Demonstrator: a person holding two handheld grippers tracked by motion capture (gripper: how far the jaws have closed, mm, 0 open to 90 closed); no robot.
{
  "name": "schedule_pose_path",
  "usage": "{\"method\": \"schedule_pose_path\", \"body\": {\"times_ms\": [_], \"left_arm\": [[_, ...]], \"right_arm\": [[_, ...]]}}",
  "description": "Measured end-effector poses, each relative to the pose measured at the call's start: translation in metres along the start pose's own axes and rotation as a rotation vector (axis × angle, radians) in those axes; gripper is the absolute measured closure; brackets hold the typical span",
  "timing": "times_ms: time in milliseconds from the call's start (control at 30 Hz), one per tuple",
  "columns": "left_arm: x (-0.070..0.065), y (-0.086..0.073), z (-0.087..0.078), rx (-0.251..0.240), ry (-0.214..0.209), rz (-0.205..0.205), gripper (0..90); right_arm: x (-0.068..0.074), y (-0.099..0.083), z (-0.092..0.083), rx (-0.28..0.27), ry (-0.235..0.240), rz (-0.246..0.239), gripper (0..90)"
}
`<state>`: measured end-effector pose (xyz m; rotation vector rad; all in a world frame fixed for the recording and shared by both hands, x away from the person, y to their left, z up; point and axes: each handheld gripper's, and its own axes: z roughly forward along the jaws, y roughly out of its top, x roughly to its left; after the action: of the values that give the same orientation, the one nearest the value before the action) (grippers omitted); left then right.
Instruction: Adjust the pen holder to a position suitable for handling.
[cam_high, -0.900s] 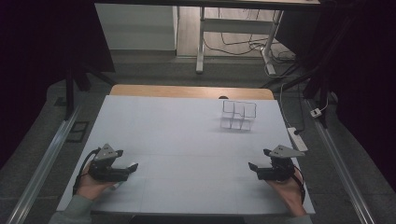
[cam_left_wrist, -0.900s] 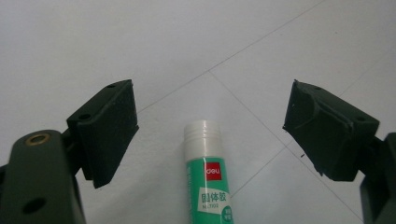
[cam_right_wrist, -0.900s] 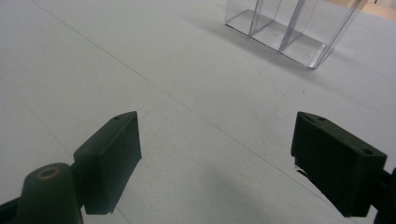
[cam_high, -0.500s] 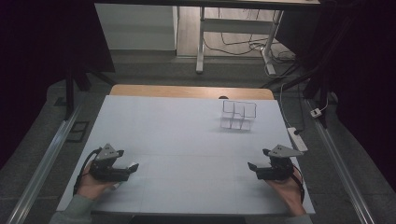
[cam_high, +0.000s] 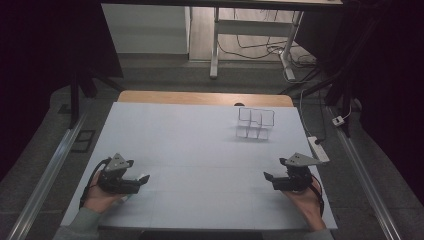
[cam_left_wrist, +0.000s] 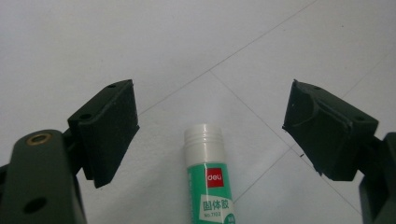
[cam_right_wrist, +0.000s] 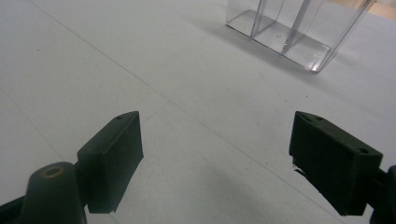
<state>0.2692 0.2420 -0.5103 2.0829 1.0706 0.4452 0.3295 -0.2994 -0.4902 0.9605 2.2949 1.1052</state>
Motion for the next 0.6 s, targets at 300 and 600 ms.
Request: {"method": "schedule_pose_path", "body": {"times_ms": [300,600], "left_arm": [[0.001,0.000,0.001,0.004,-0.001,0.001,17.6],[0.001,0.000,0.002,0.008,-0.004,0.003,17.7]], "right_arm": [[-0.006,0.007,0.005,0.009,-0.017,0.017,20.0],[-0.017,0.017,0.014,0.019,-0.050,0.046,23.5]]}}
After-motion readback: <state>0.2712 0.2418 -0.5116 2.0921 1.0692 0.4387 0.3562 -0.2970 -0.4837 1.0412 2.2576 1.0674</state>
